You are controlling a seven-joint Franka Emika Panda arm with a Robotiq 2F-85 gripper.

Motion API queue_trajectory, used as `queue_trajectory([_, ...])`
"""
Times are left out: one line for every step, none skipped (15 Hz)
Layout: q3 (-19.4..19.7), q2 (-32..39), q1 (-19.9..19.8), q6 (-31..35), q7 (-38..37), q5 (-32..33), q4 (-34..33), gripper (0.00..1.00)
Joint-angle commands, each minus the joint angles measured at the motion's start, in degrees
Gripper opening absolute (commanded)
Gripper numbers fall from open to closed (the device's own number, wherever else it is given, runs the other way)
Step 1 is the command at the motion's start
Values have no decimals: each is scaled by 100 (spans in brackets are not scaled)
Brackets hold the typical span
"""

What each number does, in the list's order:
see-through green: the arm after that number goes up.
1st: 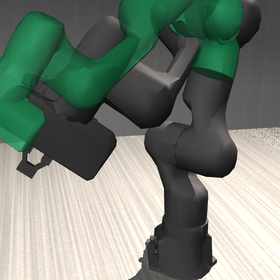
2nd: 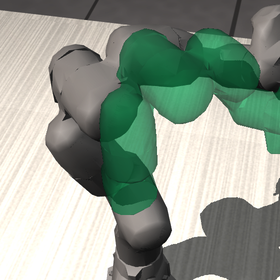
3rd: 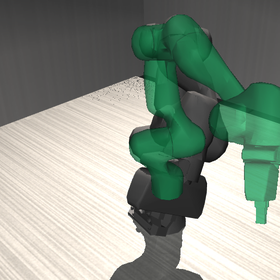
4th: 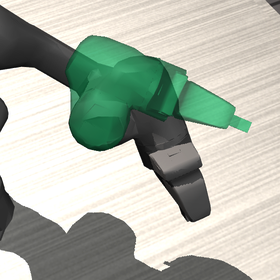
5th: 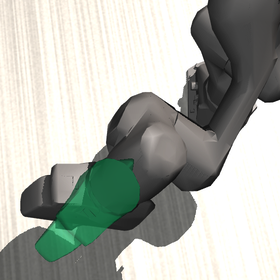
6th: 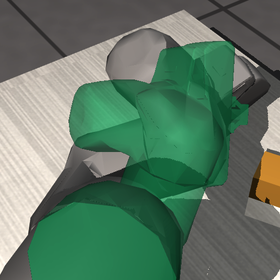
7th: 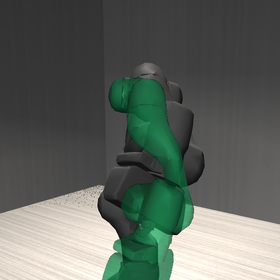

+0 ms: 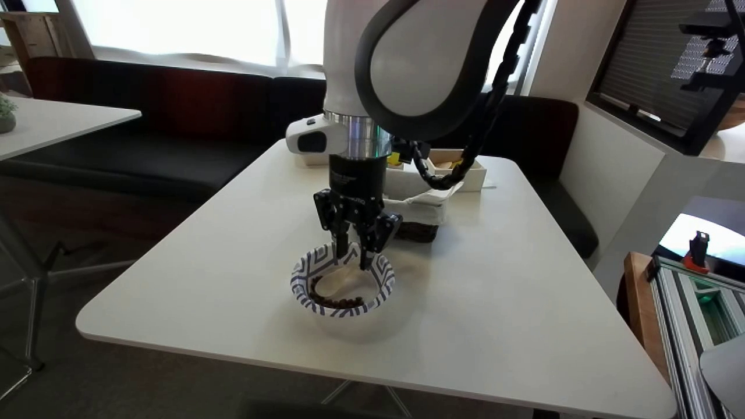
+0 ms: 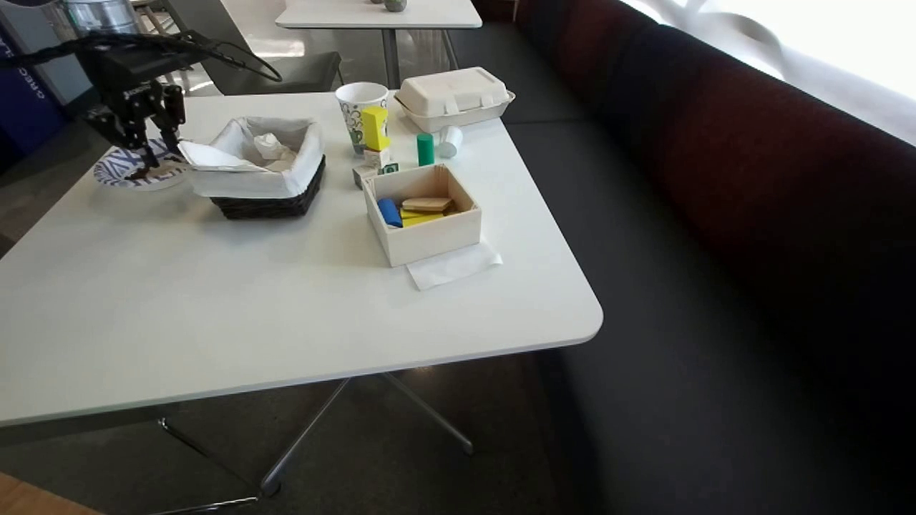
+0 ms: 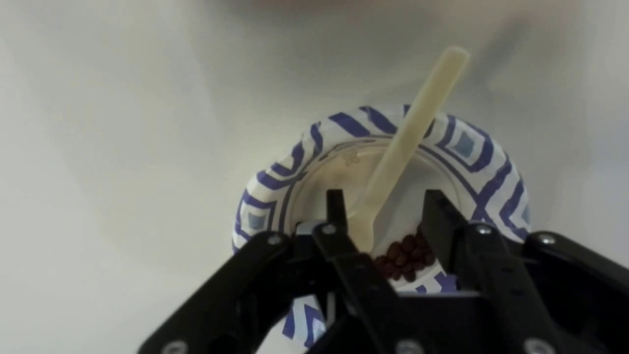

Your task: Use the white spoon to take out some of the contents in the bowl and place them in the coffee cup.

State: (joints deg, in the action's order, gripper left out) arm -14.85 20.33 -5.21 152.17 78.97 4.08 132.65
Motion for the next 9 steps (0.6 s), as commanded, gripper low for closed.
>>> queue_trajectory([85,146,63,118,257,-42,-17,41])
queue_trajectory([87,174,63,128,296,-43,-25,41])
queue_trajectory([90,194,65,126,327,-41,-30,42])
queue_trajectory([86,223,67,139,355,-41,-39,43])
queue_trajectory([96,249,79,151,373,-19,-49,44])
queue_trajectory([96,268,79,162,387,-18,-56,43])
queue_trajectory([109,292,89,210,385,2,-65,47])
queue_trajectory([105,315,83,235,392,-2,-75,47])
queue_trajectory([88,330,67,280,419,-19,-77,49])
